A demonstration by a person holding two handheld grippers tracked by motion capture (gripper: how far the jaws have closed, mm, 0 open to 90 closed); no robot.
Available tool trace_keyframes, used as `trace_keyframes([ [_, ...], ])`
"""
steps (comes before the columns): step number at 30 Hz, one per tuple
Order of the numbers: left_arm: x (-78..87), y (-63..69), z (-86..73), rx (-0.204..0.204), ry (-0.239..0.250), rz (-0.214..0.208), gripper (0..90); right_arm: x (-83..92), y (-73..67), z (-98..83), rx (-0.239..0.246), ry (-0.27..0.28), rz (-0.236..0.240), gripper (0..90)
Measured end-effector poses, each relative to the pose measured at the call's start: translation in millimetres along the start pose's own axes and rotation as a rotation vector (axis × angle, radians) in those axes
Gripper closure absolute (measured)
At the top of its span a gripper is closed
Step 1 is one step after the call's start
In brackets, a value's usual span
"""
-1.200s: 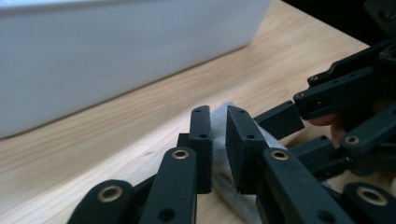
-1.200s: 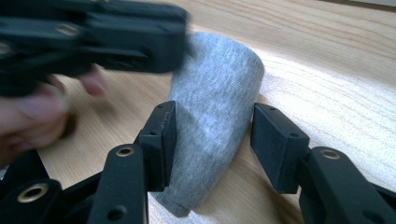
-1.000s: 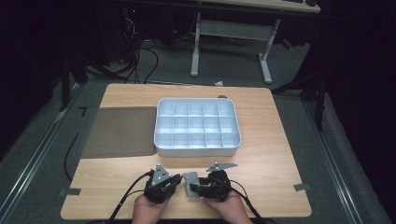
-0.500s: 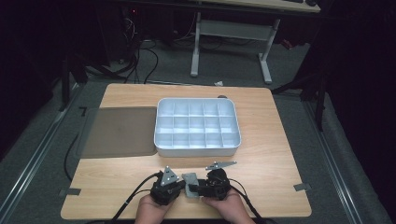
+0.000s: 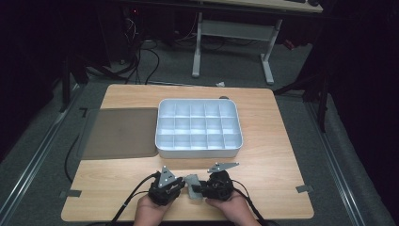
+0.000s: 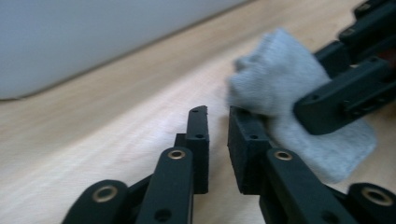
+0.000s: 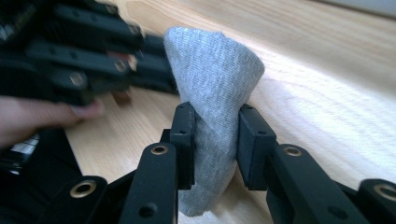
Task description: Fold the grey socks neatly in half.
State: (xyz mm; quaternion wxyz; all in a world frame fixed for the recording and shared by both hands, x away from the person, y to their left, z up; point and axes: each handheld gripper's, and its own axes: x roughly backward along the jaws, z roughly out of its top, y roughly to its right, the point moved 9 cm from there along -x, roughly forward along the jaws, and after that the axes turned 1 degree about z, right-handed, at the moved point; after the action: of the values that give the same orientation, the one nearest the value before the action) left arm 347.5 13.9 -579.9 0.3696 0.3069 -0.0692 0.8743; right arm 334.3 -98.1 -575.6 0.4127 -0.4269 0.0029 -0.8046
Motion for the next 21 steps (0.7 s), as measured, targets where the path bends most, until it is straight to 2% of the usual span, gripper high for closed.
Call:
trace_keyframes([
  [4,15.6,-22.8,6.7,0.003,0.044,0.066,67.1,7.6,1.7,3.9,0.08,0.012,-0.077,71.4],
  [6,26.2,-36.8,7.6,0.007,0.059,0.098,62.0,12.3,5.3,4.8,0.089,0.012,-0.105,71.4],
  [9,40.8,-56.4,1.7,-0.004,0.055,0.162,56.3,17.8,11.4,4.6,0.092,0.003,-0.128,71.6],
  [14,53.3,-74.2,-14.5,0.024,0.049,0.182,54.2,23.7,17.3,3.6,0.101,-0.04,-0.171,71.6],
  [17,57.4,-76.7,-16.8,0.036,0.058,0.184,51.9,24.9,18.5,2.8,0.115,-0.069,-0.188,71.6],
  [21,60.9,-79.0,-17.2,0.033,0.072,0.19,48.7,28.3,23.0,3.2,0.136,-0.099,-0.211,71.5],
])
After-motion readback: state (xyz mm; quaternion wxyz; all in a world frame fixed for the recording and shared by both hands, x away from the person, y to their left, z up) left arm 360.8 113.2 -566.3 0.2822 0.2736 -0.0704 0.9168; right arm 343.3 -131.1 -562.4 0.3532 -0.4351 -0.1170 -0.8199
